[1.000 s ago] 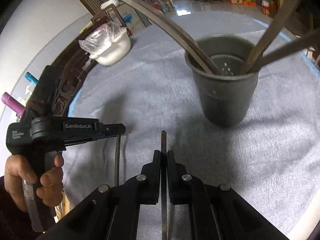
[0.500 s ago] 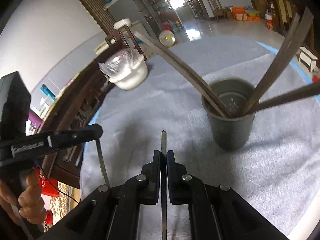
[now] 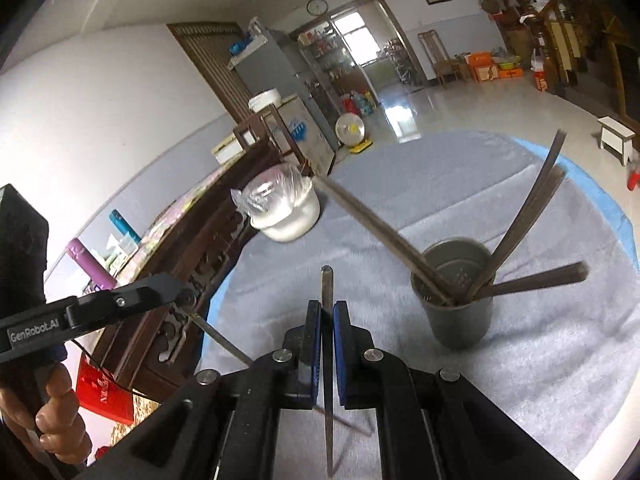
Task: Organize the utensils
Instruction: 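Lift both held chopsticks up over the grey cup, then lower the left tool's chopstick into the grey cup while the right tool inserts its own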
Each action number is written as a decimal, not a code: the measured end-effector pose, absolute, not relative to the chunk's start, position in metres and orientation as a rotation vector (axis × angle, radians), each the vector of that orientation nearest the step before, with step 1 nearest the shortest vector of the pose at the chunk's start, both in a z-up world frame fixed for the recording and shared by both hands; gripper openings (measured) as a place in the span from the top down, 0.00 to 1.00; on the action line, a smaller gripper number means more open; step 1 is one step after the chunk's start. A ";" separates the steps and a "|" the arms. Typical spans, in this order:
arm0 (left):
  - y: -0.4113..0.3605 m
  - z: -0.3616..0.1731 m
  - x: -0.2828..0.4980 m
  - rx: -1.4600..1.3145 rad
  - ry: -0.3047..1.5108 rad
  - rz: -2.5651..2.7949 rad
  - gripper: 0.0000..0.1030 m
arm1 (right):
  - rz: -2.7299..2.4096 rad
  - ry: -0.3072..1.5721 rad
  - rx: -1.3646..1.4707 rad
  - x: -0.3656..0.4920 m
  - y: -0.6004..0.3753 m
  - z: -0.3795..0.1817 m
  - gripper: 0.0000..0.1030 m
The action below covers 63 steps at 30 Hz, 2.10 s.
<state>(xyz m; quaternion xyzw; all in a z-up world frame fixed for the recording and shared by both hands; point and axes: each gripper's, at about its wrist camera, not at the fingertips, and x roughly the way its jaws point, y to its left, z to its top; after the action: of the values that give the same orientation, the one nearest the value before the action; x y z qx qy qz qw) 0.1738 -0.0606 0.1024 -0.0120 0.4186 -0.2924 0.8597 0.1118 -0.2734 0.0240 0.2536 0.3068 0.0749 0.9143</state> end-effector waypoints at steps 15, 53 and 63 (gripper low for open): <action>-0.074 0.130 0.169 -0.028 0.799 -0.593 0.95 | 0.104 0.500 0.494 0.091 -0.304 0.077 0.94; -0.131 0.178 0.160 -0.031 0.526 -0.588 0.95 | -0.231 0.168 0.388 0.092 -0.365 0.142 0.94; -0.144 0.169 0.164 -0.044 0.485 -0.584 0.95 | -0.254 0.196 0.405 0.109 -0.371 0.119 0.94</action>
<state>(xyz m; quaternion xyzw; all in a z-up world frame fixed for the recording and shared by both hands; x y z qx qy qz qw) 0.1639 -0.1439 0.1687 -0.0217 0.2369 -0.2848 0.9286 0.1091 -0.3708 0.1189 0.2002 0.0968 -0.1255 0.9669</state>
